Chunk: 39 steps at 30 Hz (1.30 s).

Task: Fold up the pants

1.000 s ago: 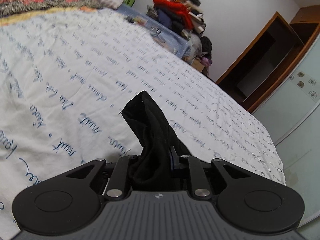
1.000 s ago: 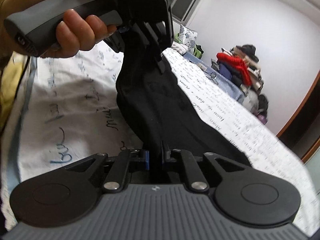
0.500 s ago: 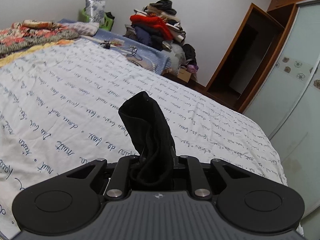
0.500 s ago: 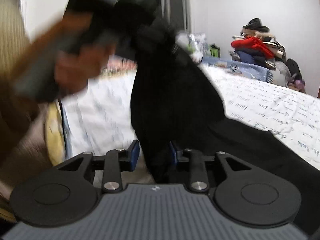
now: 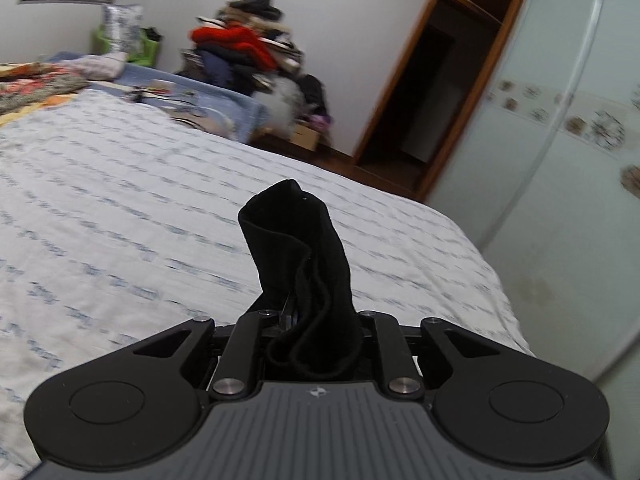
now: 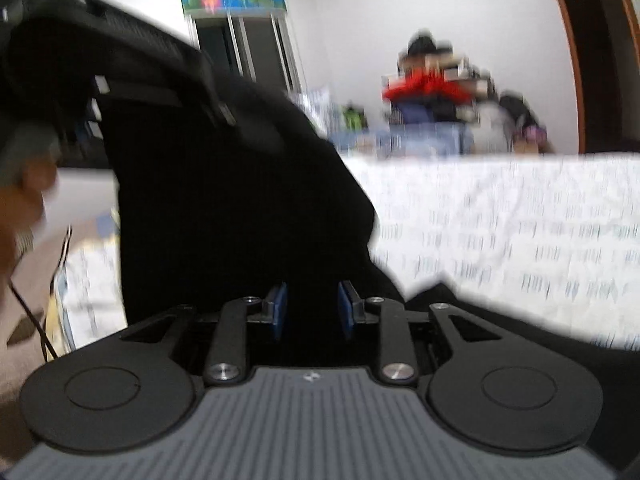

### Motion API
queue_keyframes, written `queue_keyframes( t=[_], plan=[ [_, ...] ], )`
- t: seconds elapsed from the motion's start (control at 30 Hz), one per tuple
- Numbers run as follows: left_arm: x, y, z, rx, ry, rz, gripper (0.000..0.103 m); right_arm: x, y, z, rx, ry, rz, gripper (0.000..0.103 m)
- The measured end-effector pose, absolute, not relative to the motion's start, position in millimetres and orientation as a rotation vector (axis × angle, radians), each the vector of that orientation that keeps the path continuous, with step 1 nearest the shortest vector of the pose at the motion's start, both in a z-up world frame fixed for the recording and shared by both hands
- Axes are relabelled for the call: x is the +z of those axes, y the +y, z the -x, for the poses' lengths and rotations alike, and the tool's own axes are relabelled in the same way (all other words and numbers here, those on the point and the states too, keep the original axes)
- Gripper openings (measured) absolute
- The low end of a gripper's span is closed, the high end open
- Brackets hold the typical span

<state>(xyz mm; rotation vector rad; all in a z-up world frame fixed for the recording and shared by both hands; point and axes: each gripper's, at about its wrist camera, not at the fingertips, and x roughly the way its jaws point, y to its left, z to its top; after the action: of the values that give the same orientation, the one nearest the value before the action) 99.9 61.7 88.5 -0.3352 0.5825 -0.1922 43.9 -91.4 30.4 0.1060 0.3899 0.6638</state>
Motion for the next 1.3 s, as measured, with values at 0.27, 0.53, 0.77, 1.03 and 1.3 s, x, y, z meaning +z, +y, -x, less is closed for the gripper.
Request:
queue_keyframes(
  t=[0.27, 0.53, 0.77, 1.03, 1.3],
  plan=[
    [80, 5, -100, -0.28, 0.607, 0.265, 0.016, 42, -130, -26, 0.551, 0.305, -0.093, 0.027],
    [59, -60, -103, -0.352, 0.646, 0.201, 0.016, 30, -181, -20, 0.44, 0.344, -0.131, 0.027],
    [33, -111, -114, -0.421, 0.704, 0.175, 0.016, 11, -229, -18, 0.33, 0.409, -0.168, 0.027],
    [-4, -160, -130, -0.475, 0.82, 0.121, 0.019, -11, -289, -12, 0.153, 0.499, -0.157, 0.037],
    [-6, -191, -113, -0.656, 0.832, 0.097, 0.027, -21, -338, 13, 0.003, 0.548, -0.123, 0.045]
  ],
)
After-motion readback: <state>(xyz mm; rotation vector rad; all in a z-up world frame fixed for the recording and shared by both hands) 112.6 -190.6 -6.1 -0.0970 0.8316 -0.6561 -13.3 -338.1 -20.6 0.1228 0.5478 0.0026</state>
